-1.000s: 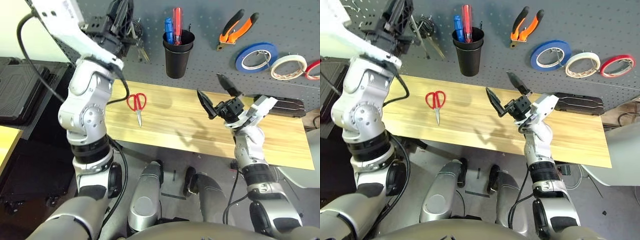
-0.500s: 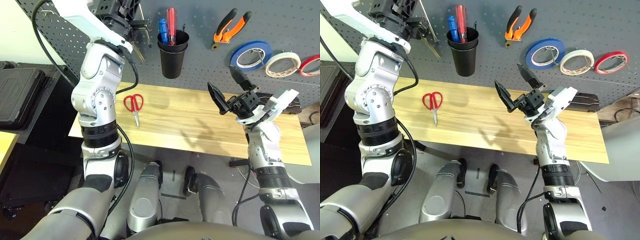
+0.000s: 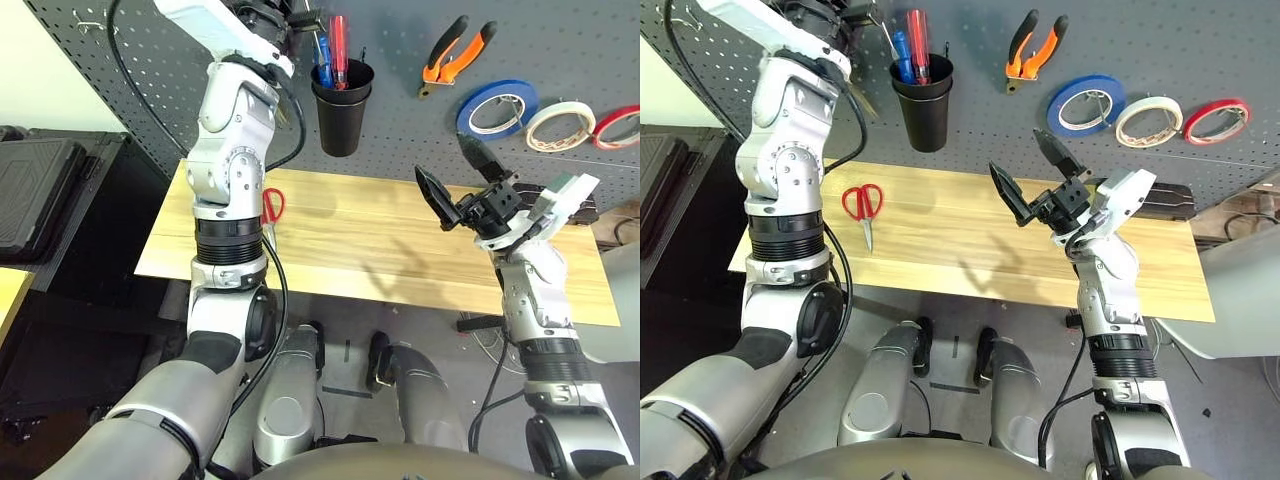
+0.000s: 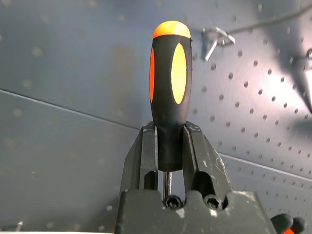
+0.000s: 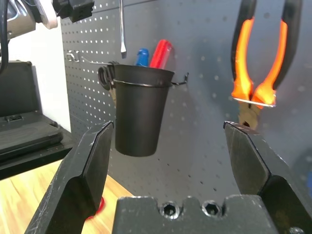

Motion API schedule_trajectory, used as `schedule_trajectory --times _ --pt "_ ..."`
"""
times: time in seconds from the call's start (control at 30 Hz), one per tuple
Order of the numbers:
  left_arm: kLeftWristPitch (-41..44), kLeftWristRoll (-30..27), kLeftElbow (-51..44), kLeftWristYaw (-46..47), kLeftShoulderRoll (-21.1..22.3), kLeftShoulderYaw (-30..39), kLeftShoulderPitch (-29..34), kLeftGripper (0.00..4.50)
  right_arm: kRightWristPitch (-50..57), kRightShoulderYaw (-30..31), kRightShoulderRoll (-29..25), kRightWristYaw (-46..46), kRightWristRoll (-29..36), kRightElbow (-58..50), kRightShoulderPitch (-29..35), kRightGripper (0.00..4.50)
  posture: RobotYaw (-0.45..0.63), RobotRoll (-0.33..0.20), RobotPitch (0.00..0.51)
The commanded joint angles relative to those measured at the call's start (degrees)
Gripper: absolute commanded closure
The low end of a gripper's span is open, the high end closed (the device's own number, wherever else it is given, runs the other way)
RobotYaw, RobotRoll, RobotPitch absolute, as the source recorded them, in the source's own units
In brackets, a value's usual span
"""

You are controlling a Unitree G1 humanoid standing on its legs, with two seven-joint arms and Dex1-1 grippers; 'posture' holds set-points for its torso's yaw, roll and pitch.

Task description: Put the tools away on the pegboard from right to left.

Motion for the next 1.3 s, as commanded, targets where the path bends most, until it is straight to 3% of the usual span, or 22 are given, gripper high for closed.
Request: schedule_trajectory --times 0.03,0.47,0.8,0.83,1.1,1.3 --pt "-3.38 2.25 3.74 -1.27 -0.49 -1.31 -0.53 3.98 1.21 -0.39 -0.85 -0.49 -0.6 -1.83 1.28 0.0 0.15 0.0 0.224" --pt "-8.5 4.86 9.99 -2.73 -1.36 -2.22 1.31 3.98 2.97 -0.5 -1.52 -1.28 -1.1 -3.06 1.76 0.0 0.13 0.0 0.225" --pt "-7.12 5.42 6.68 -3.16 -0.94 -2.91 2.95 0.25 3.46 -0.11 -1.65 -1.65 -1.48 -3.51 1.66 0.0 0.14 0.0 0.228" --pt "-6.7 5.26 5.65 -3.01 -0.58 -2.72 3.13 0.04 3.48 0.01 -1.62 -1.58 -1.5 -3.51 1.62 0.0 0.14 0.0 0.228" --pt "3.59 2.92 -10.1 -1.02 5.13 -0.48 4.98 0.04 3.56 0.89 -1.57 -0.59 -1.56 -3.15 1.46 0.0 0.16 0.0 0.235" --pt "16.85 0.02 -24.81 0.3 12.13 2.34 12.16 0.04 4.27 2.08 -1.61 0.88 -2.06 -2.66 1.84 0.0 0.21 0.0 0.245"
